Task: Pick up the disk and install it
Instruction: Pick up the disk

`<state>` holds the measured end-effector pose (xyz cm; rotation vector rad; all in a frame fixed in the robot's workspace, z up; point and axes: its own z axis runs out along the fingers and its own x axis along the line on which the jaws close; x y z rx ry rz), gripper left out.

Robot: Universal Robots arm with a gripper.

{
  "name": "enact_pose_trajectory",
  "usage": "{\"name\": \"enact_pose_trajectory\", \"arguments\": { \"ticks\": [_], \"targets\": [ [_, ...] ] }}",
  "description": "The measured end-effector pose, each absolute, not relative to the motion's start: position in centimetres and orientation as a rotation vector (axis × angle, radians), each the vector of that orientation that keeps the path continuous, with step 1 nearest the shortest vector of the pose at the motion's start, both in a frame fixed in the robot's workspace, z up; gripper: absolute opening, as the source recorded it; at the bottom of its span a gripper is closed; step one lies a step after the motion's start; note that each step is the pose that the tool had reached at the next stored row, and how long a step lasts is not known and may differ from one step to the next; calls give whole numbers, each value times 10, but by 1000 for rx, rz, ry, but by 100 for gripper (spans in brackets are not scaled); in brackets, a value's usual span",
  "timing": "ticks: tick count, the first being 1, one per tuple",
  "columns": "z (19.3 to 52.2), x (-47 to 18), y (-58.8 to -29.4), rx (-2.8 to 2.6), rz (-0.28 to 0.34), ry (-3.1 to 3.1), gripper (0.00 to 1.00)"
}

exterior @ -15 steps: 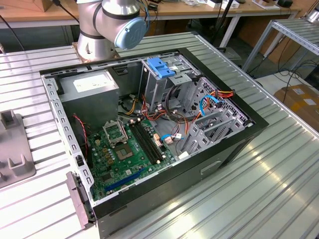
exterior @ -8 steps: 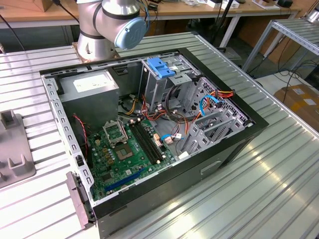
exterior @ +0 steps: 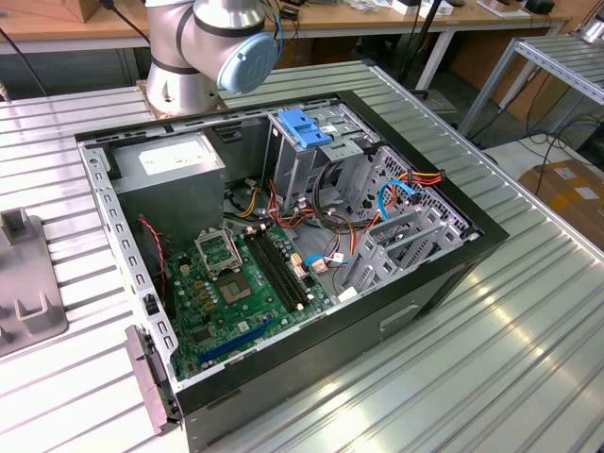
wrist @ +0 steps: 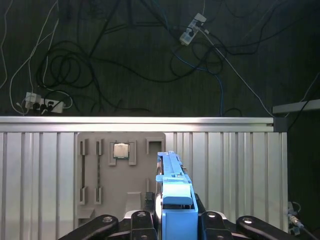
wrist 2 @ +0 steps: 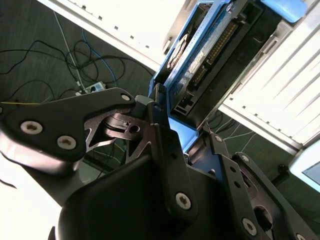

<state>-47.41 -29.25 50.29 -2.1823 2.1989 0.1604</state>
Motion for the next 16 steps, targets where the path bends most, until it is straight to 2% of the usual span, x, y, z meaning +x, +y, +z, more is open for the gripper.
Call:
{"name": "enact_pose_trajectory", "arguments": {
  "ticks": [16],
  "targets": [
    [503,-473,-298,-2182,160,2199,37]
  ]
}}
